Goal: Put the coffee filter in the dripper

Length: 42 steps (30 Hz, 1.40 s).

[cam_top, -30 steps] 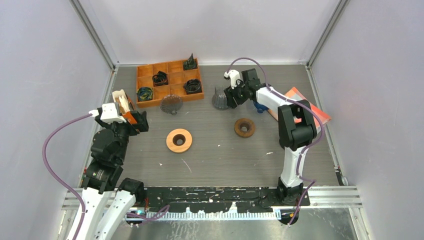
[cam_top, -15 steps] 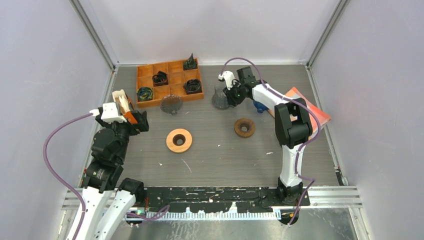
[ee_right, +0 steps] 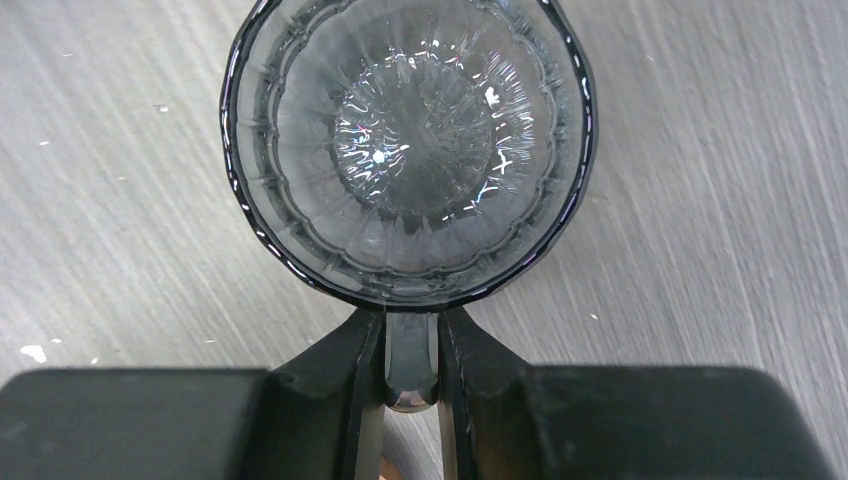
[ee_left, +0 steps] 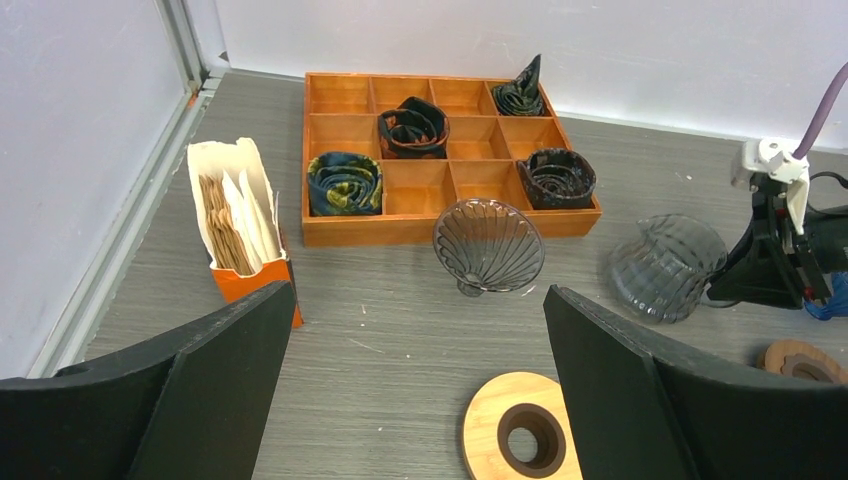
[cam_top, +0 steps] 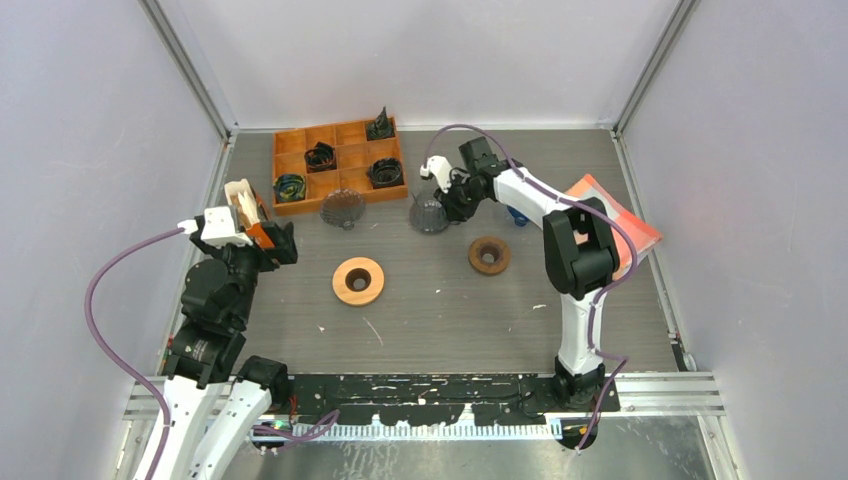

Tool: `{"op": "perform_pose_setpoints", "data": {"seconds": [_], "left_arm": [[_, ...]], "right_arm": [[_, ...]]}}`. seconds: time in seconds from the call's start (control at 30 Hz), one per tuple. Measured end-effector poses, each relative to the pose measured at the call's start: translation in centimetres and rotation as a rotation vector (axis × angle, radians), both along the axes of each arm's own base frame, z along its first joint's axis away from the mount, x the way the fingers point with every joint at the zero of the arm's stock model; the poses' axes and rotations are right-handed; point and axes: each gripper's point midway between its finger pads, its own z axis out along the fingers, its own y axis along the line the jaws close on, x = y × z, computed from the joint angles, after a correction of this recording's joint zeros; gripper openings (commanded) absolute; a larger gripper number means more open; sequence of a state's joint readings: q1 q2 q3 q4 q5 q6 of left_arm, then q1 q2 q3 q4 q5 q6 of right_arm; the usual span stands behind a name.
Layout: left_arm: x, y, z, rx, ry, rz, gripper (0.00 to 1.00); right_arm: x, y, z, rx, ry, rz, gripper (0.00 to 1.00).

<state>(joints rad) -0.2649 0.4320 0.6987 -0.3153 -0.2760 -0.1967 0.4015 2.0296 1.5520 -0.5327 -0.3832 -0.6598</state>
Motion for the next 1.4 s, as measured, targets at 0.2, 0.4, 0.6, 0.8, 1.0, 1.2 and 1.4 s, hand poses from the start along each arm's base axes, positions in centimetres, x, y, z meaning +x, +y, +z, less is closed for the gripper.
{"op": "perform_pose_setpoints", "data": {"seconds": [0.2, 0.4, 0.6, 0.8, 1.0, 1.2, 1.4], "left_arm": [[-0.1, -0.1, 0.1, -0.002, -0.006, -0.008, 0.99], [-0.1, -0.2, 0.2, -0.002, -0.007, -0.011, 0.99], [-0.2, -0.2, 0.3, -0.004, -0.013, -0.015, 0.99], [-0.3, -0.2, 0.3, -0.005, -0.013, -0.016, 0.99], [-0.3, -0.3, 0.3, -0.006, -0.013, -0.021, 0.99], [-0.2, -0.8, 0.2, -0.04, -0.006, -0.037, 0.99], [-0.2, -1.6, -1.4, -0.118, 0.088, -0.051, 0.99]], "right_arm": [[-2.1, 2.3, 0.0, 0.01, 0.011, 0.136, 0.07], [-4.5, 4.5, -0.1, 0.012, 0.022, 0.258, 0.09], [-6.0, 5.4, -0.1, -0.003, 0.019, 0.33, 0.18], [-6.5, 4.9, -0.2, -0.029, 0.009, 0.34, 0.29], [-7.2, 3.8, -0.3, -0.072, 0.017, 0.332, 0.42], [-7.9, 2.8, -0.1, -0.098, 0.017, 0.324, 0.57], [-8.9, 2.0, 2.7, -0.076, -0.037, 0.282, 0.73]]}}
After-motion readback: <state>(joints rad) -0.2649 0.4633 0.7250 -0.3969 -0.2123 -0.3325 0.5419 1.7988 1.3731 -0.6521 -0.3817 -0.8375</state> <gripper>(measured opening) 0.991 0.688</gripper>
